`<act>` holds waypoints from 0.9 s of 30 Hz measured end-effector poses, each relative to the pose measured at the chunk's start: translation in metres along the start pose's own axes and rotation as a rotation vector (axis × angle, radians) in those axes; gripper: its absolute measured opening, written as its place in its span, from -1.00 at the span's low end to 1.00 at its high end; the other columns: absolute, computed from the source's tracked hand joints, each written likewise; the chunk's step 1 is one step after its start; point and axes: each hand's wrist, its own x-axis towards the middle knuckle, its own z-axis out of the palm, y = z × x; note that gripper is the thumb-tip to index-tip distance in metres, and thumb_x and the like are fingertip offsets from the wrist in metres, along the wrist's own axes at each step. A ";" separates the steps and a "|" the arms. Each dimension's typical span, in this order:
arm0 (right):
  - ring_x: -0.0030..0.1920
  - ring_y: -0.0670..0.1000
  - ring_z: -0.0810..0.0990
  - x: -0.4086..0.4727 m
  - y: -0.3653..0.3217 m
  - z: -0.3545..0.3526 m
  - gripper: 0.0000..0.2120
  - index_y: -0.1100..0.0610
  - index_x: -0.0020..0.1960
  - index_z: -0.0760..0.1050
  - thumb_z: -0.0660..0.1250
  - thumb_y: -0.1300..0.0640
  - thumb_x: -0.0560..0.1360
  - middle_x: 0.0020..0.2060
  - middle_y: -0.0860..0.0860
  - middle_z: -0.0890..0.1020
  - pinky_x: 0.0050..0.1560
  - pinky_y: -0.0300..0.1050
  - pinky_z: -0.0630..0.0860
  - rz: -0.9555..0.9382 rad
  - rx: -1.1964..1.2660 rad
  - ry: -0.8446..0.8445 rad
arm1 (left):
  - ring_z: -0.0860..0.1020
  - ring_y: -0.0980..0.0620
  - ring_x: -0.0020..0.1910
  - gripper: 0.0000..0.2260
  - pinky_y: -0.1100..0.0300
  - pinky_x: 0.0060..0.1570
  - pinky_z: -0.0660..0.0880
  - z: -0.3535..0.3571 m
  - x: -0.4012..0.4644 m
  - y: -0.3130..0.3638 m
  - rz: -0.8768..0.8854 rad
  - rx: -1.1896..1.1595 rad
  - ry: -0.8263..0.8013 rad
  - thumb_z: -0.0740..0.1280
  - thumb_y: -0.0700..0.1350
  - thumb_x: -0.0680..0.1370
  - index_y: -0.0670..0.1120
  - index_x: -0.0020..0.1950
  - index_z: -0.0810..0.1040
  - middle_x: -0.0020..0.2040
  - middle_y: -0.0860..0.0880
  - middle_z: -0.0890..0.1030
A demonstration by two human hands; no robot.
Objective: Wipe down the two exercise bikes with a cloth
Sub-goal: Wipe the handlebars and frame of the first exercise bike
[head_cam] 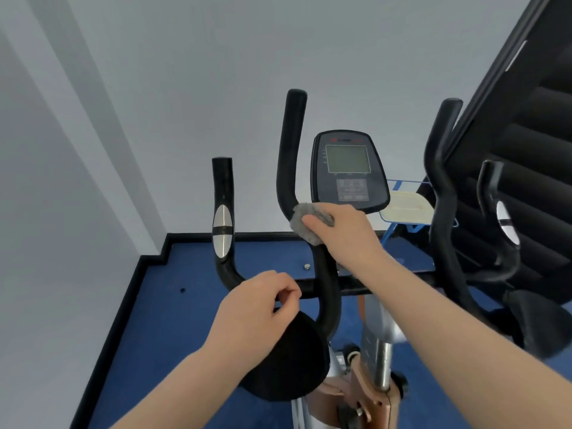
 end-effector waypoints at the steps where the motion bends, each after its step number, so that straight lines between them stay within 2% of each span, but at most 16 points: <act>1: -0.06 0.00 0.60 -0.004 0.007 -0.008 -0.77 0.01 0.11 0.64 0.30 -0.04 0.55 -0.12 -0.02 0.67 -0.04 -0.06 0.52 -0.013 -0.063 -0.039 | 0.48 0.22 -0.19 -0.91 0.37 -0.22 0.39 0.000 0.000 0.000 0.000 0.002 0.007 0.27 0.00 0.56 0.14 -0.10 0.56 -0.21 0.17 0.53; 3: -0.12 0.03 0.61 -0.001 0.015 -0.023 -0.79 0.03 0.01 0.66 0.35 -0.06 0.51 -0.21 0.01 0.67 -0.15 -0.09 0.48 -0.026 -0.169 -0.114 | 0.48 0.22 -0.19 -0.91 0.36 -0.24 0.39 0.000 0.001 0.001 -0.011 0.013 0.027 0.28 0.01 0.56 0.15 -0.10 0.57 -0.23 0.17 0.54; 5: -0.12 0.05 0.61 0.001 0.016 -0.022 -0.78 0.04 -0.01 0.66 0.35 -0.08 0.51 -0.21 0.03 0.66 -0.19 -0.10 0.45 -0.020 -0.159 -0.055 | 0.48 0.21 -0.19 -0.92 0.36 -0.26 0.38 0.002 0.003 0.003 -0.024 0.052 0.038 0.29 0.00 0.55 0.14 -0.10 0.58 -0.24 0.16 0.55; 8: 0.05 0.03 0.54 -0.026 0.016 0.011 -0.69 -0.04 0.29 0.52 0.23 -0.07 0.59 0.05 -0.01 0.59 -0.05 -0.14 0.38 -0.011 -0.088 0.151 | 0.47 0.22 -0.17 -0.91 0.36 -0.29 0.32 0.001 0.002 0.003 -0.042 0.123 0.071 0.28 0.01 0.56 0.15 -0.10 0.56 -0.24 0.17 0.53; 11: 0.05 -0.01 0.48 -0.065 0.031 0.016 -0.62 -0.08 0.41 0.39 0.21 -0.06 0.60 0.07 -0.04 0.51 -0.10 -0.17 0.29 -0.077 -0.141 0.187 | 0.47 0.19 -0.15 -0.90 0.37 -0.33 0.32 0.002 -0.003 0.006 -0.023 0.208 0.124 0.24 0.04 0.55 0.16 -0.12 0.52 -0.26 0.16 0.51; 15: -0.03 0.01 0.51 -0.042 0.040 0.000 -0.75 -0.08 0.21 0.56 0.26 -0.06 0.57 -0.07 -0.04 0.50 -0.13 -0.12 0.31 -0.062 -0.120 0.104 | 0.47 0.11 -0.30 -0.89 0.29 -0.34 0.41 0.003 -0.005 0.010 0.035 0.298 0.165 0.25 0.02 0.56 0.12 -0.13 0.54 -0.31 0.13 0.46; 17: 0.01 0.02 0.51 -0.041 0.032 0.014 -0.70 -0.08 0.31 0.49 0.22 -0.04 0.60 0.02 -0.02 0.50 -0.09 -0.13 0.33 -0.051 -0.079 0.150 | 0.46 0.11 -0.35 -0.87 0.18 -0.35 0.45 0.004 -0.005 0.009 0.067 0.397 0.166 0.25 -0.01 0.58 0.07 -0.12 0.55 -0.33 0.10 0.45; 20: 0.02 0.02 0.51 -0.070 0.037 0.028 -0.62 -0.05 0.41 0.38 0.18 -0.06 0.62 0.08 -0.03 0.49 -0.07 -0.12 0.40 -0.045 -0.096 0.230 | 0.45 0.07 -0.38 -0.73 0.13 -0.38 0.43 0.006 -0.003 0.010 0.049 0.569 0.136 0.10 0.06 0.62 0.00 -0.20 0.45 -0.34 0.06 0.43; 22: 0.02 0.03 0.52 -0.086 0.047 0.025 -0.63 -0.05 0.38 0.43 0.19 -0.08 0.60 0.04 -0.03 0.52 -0.10 -0.12 0.38 -0.033 -0.105 0.197 | 0.44 0.04 -0.42 -0.68 0.11 -0.41 0.42 0.008 -0.005 0.012 0.063 0.638 0.133 0.07 0.07 0.63 -0.02 -0.25 0.39 -0.36 0.05 0.41; 25: -0.13 -0.01 0.48 -0.067 0.045 0.017 -0.76 -0.03 0.16 0.55 0.21 -0.08 0.59 -0.09 -0.06 0.46 -0.21 -0.15 0.30 -0.059 -0.178 0.184 | 0.45 0.05 -0.38 -0.68 0.12 -0.38 0.42 0.010 -0.004 0.011 0.025 0.645 0.106 0.06 0.07 0.65 -0.02 -0.24 0.36 -0.33 0.04 0.42; 27: -0.10 0.01 0.50 -0.060 0.036 0.018 -0.73 0.01 0.23 0.52 0.22 -0.06 0.60 0.00 -0.04 0.45 -0.15 -0.12 0.39 -0.052 -0.146 0.203 | 0.43 0.08 -0.36 -0.66 0.16 -0.36 0.37 0.010 -0.002 0.008 -0.037 0.595 0.087 0.04 0.09 0.66 0.01 -0.28 0.29 -0.32 0.03 0.40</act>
